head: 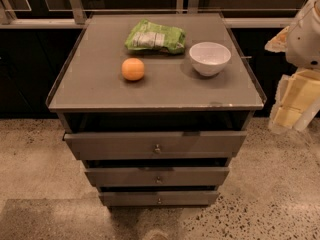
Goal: Open bottom drawer
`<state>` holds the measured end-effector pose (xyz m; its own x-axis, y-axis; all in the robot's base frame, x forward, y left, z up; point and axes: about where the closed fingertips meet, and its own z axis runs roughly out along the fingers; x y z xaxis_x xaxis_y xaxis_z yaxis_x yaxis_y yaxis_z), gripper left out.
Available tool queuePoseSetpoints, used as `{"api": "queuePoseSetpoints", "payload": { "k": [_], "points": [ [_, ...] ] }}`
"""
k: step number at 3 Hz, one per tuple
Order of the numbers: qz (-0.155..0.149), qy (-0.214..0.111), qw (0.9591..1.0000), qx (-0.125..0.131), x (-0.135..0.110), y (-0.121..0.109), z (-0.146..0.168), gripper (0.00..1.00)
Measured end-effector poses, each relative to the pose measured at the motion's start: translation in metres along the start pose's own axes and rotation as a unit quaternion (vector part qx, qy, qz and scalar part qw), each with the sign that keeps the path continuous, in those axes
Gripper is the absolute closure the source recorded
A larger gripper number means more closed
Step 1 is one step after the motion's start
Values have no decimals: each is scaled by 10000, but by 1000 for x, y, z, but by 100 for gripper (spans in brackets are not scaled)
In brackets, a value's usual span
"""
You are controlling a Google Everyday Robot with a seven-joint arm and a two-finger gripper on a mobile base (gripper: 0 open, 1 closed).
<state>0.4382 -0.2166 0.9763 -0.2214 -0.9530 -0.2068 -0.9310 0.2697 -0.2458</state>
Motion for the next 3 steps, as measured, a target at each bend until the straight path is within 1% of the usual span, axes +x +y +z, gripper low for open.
{"api": "queuePoseSetpoints", "payload": {
  "k": [1,2,3],
  "points": [
    [0,0,10000,0,0,0,0,0],
    [99,-259,9996,42,10,7,11,0],
    [165,-681,9975,50,18,22,32,0]
  ]
}}
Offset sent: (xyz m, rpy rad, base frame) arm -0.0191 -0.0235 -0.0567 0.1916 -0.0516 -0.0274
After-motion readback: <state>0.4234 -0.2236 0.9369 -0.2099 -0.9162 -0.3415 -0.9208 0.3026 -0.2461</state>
